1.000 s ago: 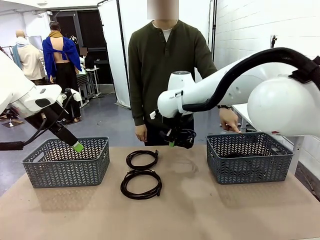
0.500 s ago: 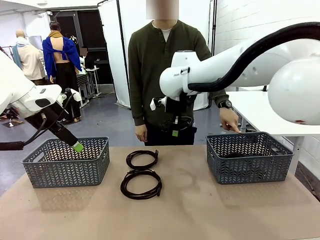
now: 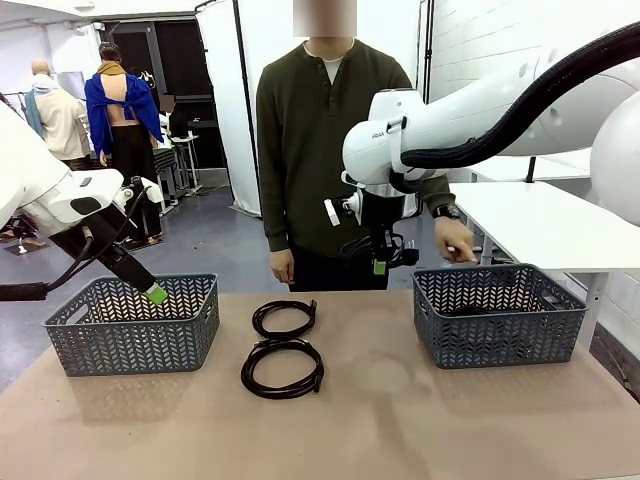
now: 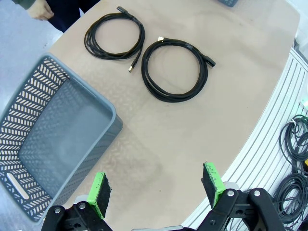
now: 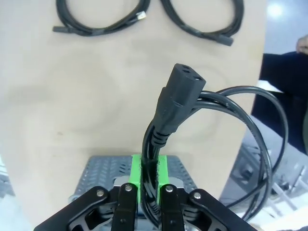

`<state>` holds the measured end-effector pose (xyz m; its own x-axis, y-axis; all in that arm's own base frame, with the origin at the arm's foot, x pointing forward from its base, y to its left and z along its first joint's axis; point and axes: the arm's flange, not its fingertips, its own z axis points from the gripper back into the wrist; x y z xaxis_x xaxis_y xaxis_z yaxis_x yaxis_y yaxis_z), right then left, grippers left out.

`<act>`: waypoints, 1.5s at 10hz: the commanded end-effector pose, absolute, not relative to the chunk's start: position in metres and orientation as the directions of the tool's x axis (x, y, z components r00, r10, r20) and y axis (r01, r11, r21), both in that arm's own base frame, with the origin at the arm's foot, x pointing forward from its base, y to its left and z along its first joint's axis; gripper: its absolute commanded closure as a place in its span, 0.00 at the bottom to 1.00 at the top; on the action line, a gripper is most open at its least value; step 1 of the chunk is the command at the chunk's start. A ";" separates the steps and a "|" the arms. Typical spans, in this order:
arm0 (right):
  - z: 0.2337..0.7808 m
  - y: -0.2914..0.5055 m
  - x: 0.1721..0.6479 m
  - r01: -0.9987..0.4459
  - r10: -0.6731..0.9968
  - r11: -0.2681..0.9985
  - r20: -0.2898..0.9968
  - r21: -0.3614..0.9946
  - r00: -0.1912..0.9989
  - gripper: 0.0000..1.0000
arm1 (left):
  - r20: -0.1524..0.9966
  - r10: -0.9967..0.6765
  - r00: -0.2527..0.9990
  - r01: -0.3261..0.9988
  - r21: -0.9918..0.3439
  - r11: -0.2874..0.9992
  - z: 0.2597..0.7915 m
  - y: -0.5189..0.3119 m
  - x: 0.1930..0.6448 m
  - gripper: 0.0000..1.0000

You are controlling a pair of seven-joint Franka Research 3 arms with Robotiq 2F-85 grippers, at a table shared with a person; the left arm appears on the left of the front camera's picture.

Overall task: Organize the cables according to human instructions.
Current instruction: Pick up a bundle of cables and place it in the basket indicated by the human.

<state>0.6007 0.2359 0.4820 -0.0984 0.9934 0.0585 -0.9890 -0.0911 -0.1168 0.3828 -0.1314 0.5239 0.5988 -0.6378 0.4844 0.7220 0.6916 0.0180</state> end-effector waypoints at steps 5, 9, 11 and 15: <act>0.482 0.236 0.601 -0.989 0.993 -0.091 0.058 -0.117 -0.098 1.00 | 0.498 -0.637 0.589 0.730 0.010 0.683 0.523 -0.129 0.383 0.00; 0.493 0.214 0.588 -0.990 0.993 -0.102 0.044 -0.099 -0.107 1.00 | 0.498 -0.637 0.589 0.730 0.010 0.683 0.523 -0.129 0.383 0.00; 0.502 0.182 0.575 -0.986 0.990 -0.127 0.043 -0.107 -0.132 1.00 | 0.498 -0.637 0.589 0.730 0.010 0.683 0.523 -0.129 0.383 0.00; 0.506 0.107 0.550 -0.981 0.994 -0.100 0.035 -0.165 -0.107 1.00 | 0.498 -0.637 0.589 0.730 0.010 0.683 0.523 -0.129 0.383 0.00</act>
